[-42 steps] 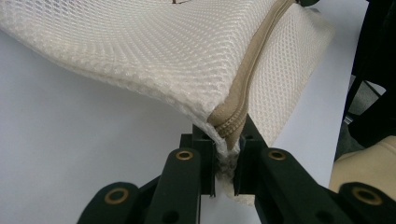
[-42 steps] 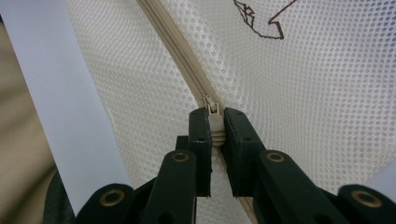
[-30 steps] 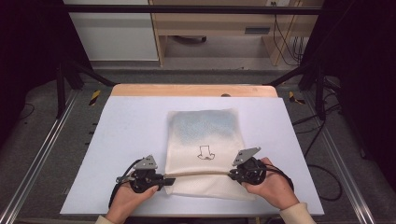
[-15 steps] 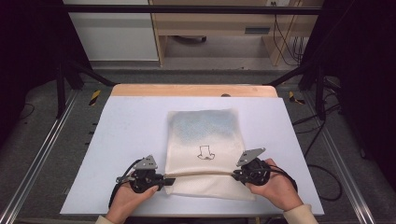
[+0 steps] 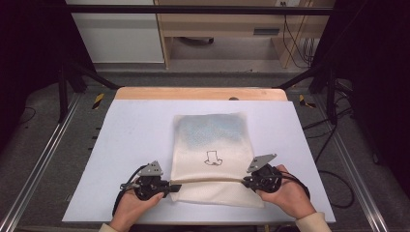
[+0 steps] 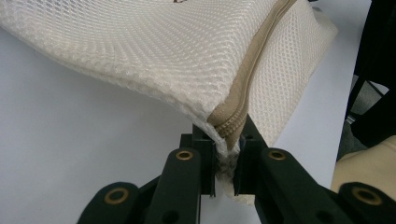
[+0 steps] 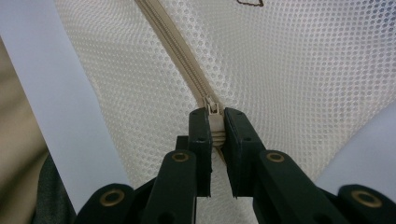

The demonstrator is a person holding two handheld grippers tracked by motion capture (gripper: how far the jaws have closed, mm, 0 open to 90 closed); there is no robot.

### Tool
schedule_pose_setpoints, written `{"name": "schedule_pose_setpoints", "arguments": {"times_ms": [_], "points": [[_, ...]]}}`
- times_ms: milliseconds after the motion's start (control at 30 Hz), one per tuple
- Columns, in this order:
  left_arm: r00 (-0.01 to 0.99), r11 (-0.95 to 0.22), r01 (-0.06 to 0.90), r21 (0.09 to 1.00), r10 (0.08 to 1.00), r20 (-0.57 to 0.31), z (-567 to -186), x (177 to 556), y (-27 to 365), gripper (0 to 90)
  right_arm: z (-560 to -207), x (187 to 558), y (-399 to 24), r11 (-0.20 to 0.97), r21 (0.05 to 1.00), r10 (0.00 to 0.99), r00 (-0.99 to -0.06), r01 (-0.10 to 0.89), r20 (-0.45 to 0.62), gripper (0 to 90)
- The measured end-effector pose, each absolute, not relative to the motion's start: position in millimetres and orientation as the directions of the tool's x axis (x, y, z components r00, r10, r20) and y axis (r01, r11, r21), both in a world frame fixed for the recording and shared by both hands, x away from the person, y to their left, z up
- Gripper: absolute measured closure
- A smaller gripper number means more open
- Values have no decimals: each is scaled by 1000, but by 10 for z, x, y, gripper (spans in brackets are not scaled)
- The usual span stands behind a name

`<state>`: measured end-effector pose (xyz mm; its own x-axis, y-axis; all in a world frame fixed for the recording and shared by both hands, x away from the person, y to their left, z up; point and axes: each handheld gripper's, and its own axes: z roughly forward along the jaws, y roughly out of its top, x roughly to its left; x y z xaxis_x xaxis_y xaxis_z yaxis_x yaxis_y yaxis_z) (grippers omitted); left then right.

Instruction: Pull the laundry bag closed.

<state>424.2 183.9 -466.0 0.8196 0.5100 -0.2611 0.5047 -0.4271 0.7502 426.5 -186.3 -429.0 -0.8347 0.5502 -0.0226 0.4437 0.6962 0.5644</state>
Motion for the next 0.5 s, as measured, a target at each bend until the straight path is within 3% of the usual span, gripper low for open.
{"name": "schedule_pose_setpoints", "arguments": {"times_ms": [500], "points": [[821, -427, 493, 758, 517, -242, -4653, 4235, 1839, 820, -4290, 4255, -1917, 685, 568, 566, -824, 456, -21, 821]]}}
